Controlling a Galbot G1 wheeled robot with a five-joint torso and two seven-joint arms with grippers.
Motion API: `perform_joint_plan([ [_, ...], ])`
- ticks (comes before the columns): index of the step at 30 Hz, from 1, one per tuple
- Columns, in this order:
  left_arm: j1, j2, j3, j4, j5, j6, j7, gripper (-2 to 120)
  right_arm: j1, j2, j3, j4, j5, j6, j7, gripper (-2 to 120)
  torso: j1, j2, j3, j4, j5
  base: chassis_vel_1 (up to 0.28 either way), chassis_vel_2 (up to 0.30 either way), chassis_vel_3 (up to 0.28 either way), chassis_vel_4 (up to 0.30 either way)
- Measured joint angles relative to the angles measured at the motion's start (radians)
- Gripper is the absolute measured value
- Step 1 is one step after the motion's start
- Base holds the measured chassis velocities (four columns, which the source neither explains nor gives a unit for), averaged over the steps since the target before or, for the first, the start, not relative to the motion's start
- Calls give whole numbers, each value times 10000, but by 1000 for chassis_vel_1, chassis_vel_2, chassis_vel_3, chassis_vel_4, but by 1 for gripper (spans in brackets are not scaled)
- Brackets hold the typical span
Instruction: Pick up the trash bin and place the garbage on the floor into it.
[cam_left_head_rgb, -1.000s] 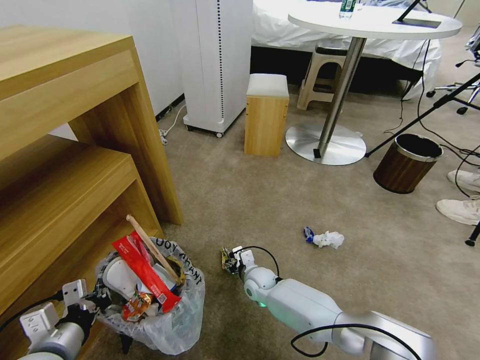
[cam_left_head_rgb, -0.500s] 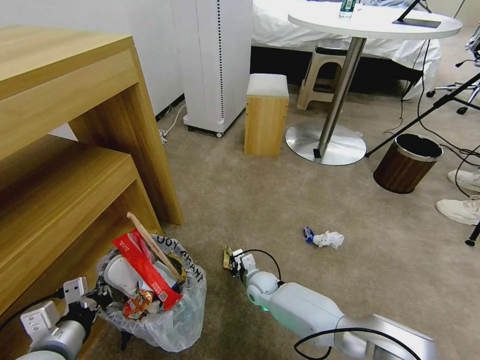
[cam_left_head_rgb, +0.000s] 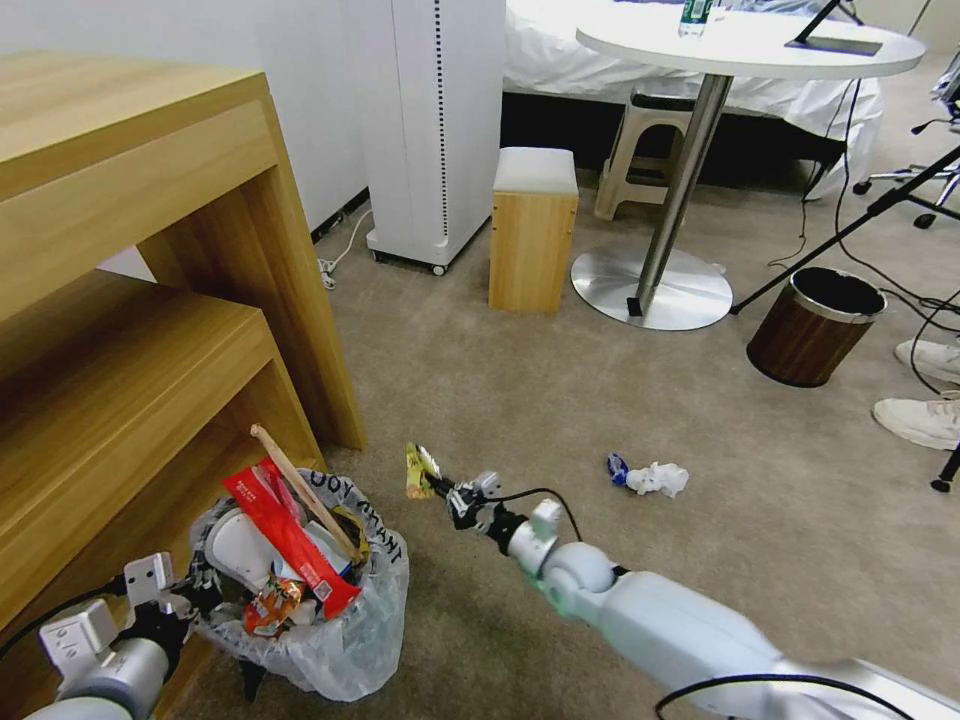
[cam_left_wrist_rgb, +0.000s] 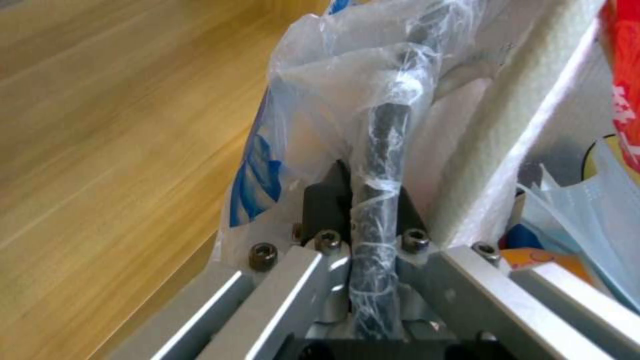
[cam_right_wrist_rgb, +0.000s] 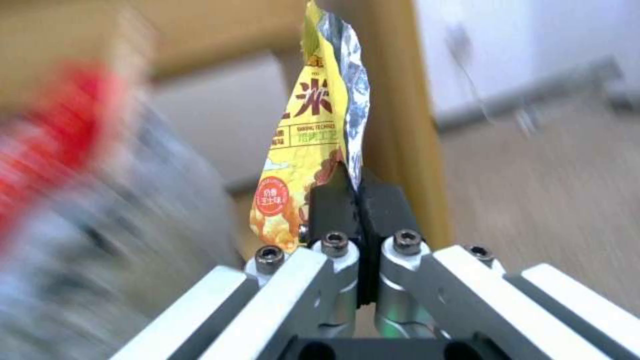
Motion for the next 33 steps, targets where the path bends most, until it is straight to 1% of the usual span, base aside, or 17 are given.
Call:
perform_joint_plan([
  [1, 6, -14, -3, 1, 2, 6, -3, 0, 22, -180, 46, 308, -31, 208, -328, 0, 0, 0, 0, 0, -2, 0, 0, 0, 0],
  [3, 12, -24, -5, 2, 5, 8, -7, 0, 52, -268, 48, 500, -43, 315, -493, 0, 0, 0, 0, 0, -2, 0, 0, 0, 0],
  [4, 29, -40, -7, -18, 5, 20, -9, 0, 176, -407, -1, 905, -47, 433, -775, 0, 0, 0, 1, 0, -1, 0, 0, 0, 0],
  [6, 35, -46, -7, -44, 4, 26, -10, 0, 289, -462, -95, 1113, -38, 466, -873, 0, 0, 0, 0, 1, -2, 0, 0, 0, 0],
  [8, 38, -59, -10, -132, 2, 49, -23, 0, 732, -465, -590, 1494, 20, 514, -1122, 0, 0, 0, 0, 1, -1, 0, 0, 0, 0],
  [9, 38, -59, -10, -132, 2, 49, -23, 0, 732, -465, -590, 1494, 20, 514, -1122, 0, 0, 0, 0, 1, -1, 0, 0, 0, 0],
  [11, 56, -91, -12, -214, 1, 64, -43, 0, 1368, -263, -1331, 1635, 173, 504, -1202, 0, 0, -1, 0, 0, -3, 0, 0, 0, 0],
  [13, 91, -133, -12, -308, 3, 72, -46, 0, 2117, 158, -2167, 1527, 345, 424, -1065, 0, 0, 0, 0, 3, -3, 0, 0, 0, 0],
  [14, 128, -161, -19, -426, 5, 76, -51, 0, 2815, 710, -3035, 1181, 507, 327, -764, 0, 0, 0, 1, 6, -3, 0, 0, 0, 0],
  [15, 128, -161, -19, -426, 5, 76, -51, 0, 2815, 710, -3035, 1181, 507, 327, -764, 0, 0, 0, 1, 6, -3, 0, 0, 0, 0],
  [17, 185, -182, -52, -522, 4, 78, -52, 0, 3123, 1110, -3688, 888, 650, 187, -367, 0, 1, 0, 1, 5, -3, 0, 0, 0, 0],
  [23, 229, -210, -76, -572, 4, 78, -51, 0, 3106, 1188, -4079, 832, 656, 36, 76, 0, 0, 0, 1, 0, -4, 0, 0, 0, 0],
  [29, 227, -209, -80, -583, 4, 68, -50, 0, 2951, 918, -4198, 994, 536, -30, 284, 0, 0, 0, 1, 0, -2, 0, 0, 0, 0],
  [30, 227, -209, -80, -583, 4, 66, -49, 0, 2939, 882, -4198, 1017, 536, -65, 302, 3, 0, 0, 1, 0, -2, 0, 0, 0, 0],
  [31, 232, -209, -80, -587, 8, 63, -49, 0, 2916, 795, -4198, 1051, 535, -129, 354, 10, 0, -1, 1, 0, -3, 0, 0, 0, 0],
  [32, 232, -209, -80, -587, 8, 63, -49, 0, 2916, 795, -4198, 1051, 535, -129, 354, 10, 0, -1, 1, 0, -3, 0, 0, 0, 0],
  [33, 241, -206, -80, -596, 8, 62, -49, 0, 2901, 756, -4199, 1055, 524, -166, 371, 14, 0, 0, 1, 0, -2, 0, 0, 0, 0],
])
